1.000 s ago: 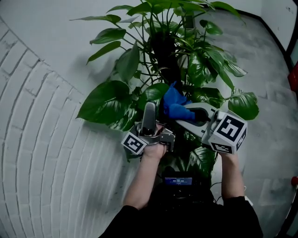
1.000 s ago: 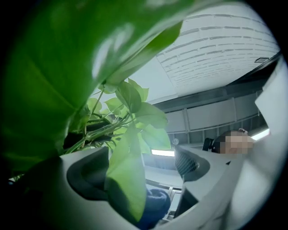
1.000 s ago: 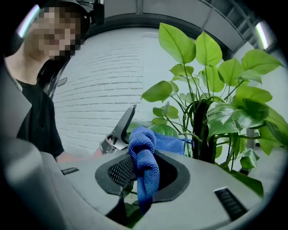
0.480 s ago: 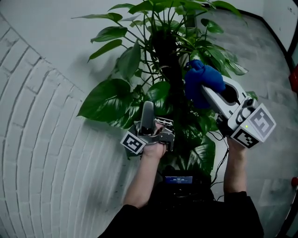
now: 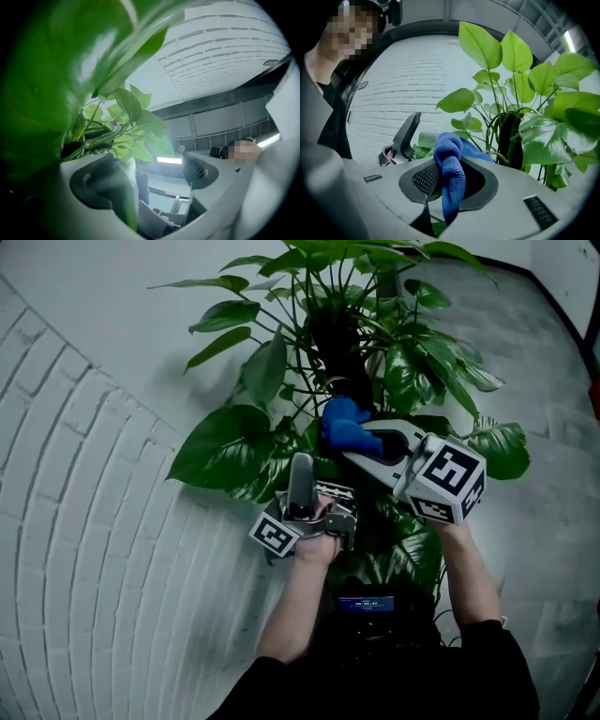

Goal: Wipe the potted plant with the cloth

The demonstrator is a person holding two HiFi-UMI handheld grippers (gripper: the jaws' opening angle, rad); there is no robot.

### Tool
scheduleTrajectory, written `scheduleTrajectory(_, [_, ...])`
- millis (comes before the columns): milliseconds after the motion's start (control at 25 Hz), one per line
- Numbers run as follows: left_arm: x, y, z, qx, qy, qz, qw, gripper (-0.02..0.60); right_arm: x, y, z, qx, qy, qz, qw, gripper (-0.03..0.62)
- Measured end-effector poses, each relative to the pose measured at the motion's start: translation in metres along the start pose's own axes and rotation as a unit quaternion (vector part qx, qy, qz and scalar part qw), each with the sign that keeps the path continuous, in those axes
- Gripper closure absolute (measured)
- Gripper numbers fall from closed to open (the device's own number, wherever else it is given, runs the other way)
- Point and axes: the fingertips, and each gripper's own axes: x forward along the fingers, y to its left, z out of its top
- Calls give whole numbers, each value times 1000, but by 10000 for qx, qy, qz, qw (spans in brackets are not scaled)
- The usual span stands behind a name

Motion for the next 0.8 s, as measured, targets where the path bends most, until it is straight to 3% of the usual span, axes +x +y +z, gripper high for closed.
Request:
scheduleTrajectory(400, [0,-1,-7,89,153,-1,9998,124,-13,32,-7,-164,173,191,9995,479])
scheduleTrajectory(560, [-1,-1,-9,184,210,29,9996,124,-18,44,-15,-427,465,256,9977,479])
scheduleTrajectory(720, [-5,-5,-6,232,190,41,9995,124,-23,69,-27,-547,839,714,9924,479])
scheduleTrajectory(800, [-3,-6,-3,226,151,12,9996,124,-30,72,-24,-457,751,899,9921,479])
